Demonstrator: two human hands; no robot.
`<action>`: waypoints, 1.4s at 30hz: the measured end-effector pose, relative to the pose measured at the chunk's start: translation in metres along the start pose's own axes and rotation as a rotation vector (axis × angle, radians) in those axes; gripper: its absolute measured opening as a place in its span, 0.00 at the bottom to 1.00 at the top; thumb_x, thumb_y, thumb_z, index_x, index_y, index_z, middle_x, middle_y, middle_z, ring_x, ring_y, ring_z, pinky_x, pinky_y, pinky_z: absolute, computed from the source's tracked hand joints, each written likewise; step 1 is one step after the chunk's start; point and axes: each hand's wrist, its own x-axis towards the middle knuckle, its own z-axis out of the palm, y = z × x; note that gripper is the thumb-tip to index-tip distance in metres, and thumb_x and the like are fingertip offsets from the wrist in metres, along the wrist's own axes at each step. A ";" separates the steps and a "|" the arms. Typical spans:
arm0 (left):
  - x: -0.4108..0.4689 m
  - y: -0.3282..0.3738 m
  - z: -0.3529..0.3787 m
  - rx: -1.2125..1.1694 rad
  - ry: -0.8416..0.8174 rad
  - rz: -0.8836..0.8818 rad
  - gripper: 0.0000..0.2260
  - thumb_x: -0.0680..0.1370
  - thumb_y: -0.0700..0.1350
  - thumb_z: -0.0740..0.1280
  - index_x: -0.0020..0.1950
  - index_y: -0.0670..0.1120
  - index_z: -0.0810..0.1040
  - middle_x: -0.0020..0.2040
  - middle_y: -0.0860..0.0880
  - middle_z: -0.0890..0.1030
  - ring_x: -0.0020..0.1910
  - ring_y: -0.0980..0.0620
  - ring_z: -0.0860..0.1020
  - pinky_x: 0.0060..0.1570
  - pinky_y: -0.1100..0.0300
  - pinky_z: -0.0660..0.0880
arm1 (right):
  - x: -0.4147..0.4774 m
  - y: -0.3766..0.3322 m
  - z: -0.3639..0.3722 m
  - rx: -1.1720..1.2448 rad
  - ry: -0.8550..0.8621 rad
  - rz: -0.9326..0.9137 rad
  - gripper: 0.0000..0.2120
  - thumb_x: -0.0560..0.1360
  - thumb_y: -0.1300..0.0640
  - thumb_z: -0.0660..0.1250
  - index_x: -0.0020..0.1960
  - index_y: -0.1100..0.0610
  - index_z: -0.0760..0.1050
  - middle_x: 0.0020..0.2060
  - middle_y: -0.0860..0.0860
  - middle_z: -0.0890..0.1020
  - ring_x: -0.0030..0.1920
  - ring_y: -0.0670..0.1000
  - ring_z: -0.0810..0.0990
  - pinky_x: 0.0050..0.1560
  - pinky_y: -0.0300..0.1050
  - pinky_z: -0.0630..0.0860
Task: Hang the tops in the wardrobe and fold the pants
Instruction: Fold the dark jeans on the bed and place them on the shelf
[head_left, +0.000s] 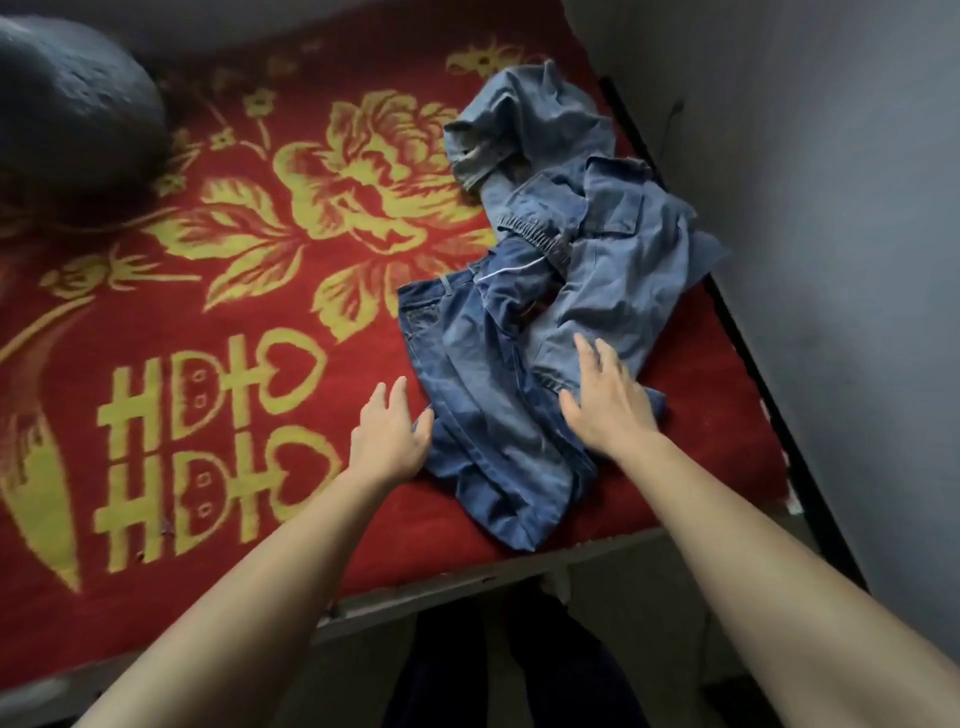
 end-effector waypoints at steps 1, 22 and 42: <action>0.017 -0.004 0.011 -0.038 -0.027 -0.028 0.30 0.81 0.57 0.59 0.78 0.46 0.55 0.77 0.41 0.59 0.76 0.42 0.58 0.70 0.43 0.62 | 0.012 -0.003 0.012 0.024 -0.015 0.006 0.38 0.79 0.49 0.63 0.80 0.56 0.47 0.77 0.60 0.55 0.75 0.62 0.60 0.71 0.56 0.64; 0.162 -0.080 0.108 -1.131 -0.230 -0.443 0.08 0.73 0.42 0.71 0.34 0.48 0.80 0.27 0.53 0.69 0.26 0.56 0.65 0.27 0.66 0.64 | 0.079 -0.071 0.175 0.399 -0.415 0.089 0.25 0.73 0.60 0.55 0.66 0.44 0.74 0.62 0.48 0.81 0.65 0.55 0.76 0.67 0.51 0.71; 0.181 -0.154 0.064 -0.118 0.078 0.013 0.48 0.69 0.44 0.72 0.79 0.57 0.43 0.79 0.40 0.46 0.78 0.40 0.47 0.73 0.43 0.55 | 0.027 -0.105 0.200 -0.275 -1.019 -0.240 0.19 0.75 0.47 0.61 0.64 0.37 0.76 0.65 0.39 0.78 0.66 0.50 0.75 0.62 0.45 0.73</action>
